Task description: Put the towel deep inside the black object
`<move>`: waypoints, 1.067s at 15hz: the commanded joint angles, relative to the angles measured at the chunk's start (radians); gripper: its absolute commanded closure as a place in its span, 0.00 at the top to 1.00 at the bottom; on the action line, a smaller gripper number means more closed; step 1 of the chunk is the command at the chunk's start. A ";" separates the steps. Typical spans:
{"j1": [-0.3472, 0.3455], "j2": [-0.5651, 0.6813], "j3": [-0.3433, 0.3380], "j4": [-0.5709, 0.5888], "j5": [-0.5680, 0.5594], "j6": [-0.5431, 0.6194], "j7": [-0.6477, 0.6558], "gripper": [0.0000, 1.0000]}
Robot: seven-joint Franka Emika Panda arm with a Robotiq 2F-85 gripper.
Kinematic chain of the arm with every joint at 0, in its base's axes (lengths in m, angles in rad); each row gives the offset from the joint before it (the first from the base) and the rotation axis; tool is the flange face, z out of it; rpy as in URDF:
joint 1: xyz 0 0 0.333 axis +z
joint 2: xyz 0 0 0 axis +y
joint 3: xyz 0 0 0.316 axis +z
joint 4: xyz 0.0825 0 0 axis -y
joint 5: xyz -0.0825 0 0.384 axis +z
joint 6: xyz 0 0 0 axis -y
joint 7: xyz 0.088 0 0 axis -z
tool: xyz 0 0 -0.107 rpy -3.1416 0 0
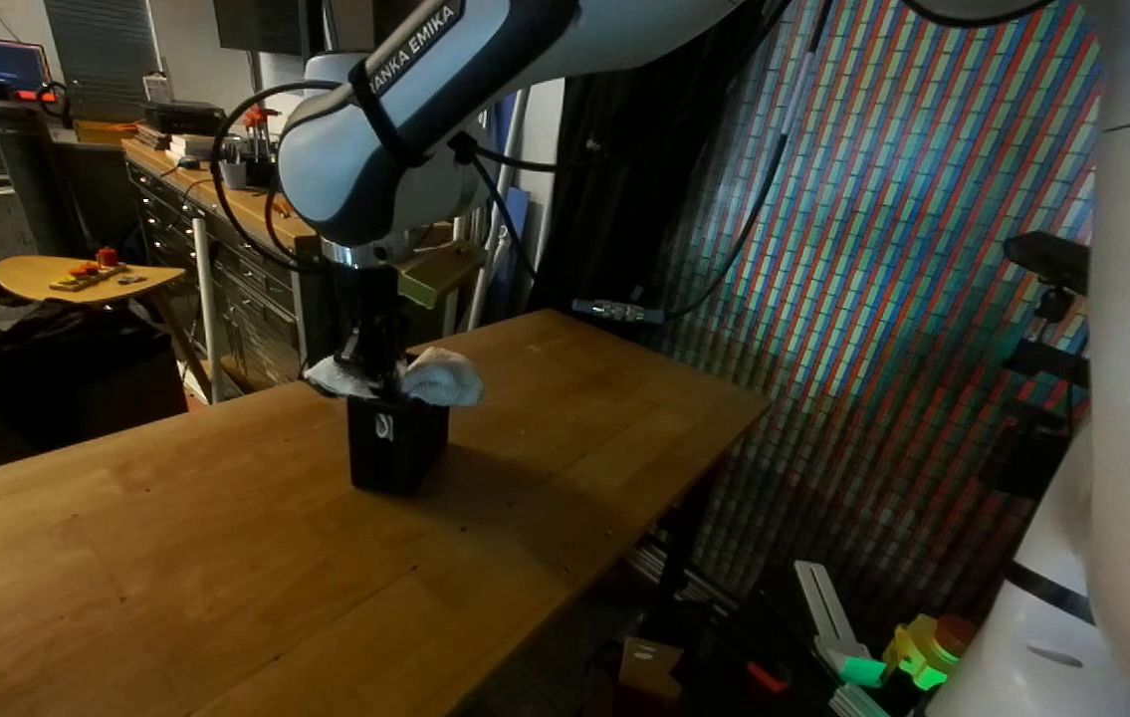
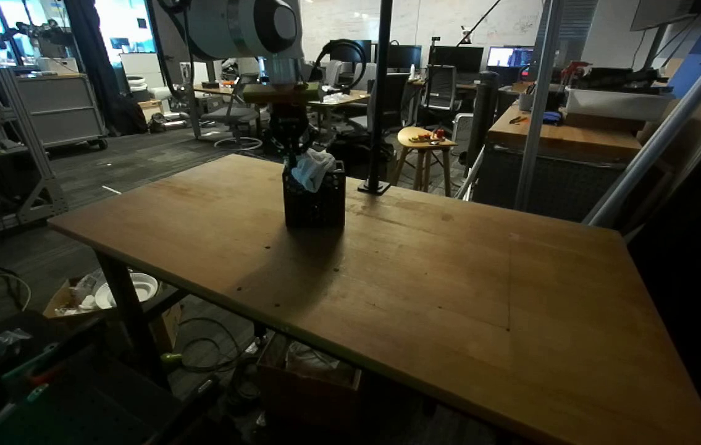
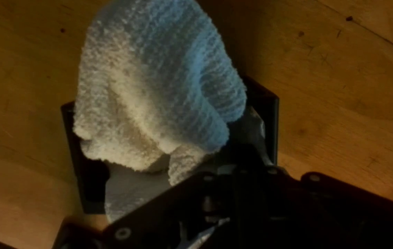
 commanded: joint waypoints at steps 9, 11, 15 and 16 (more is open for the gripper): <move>0.011 -0.092 -0.022 0.012 -0.099 -0.069 0.020 0.01; 0.004 -0.073 -0.026 0.022 -0.092 -0.058 0.010 0.01; -0.012 -0.039 -0.023 0.022 -0.063 -0.030 -0.005 0.01; -0.016 -0.024 -0.022 0.024 -0.056 -0.025 -0.008 0.01</move>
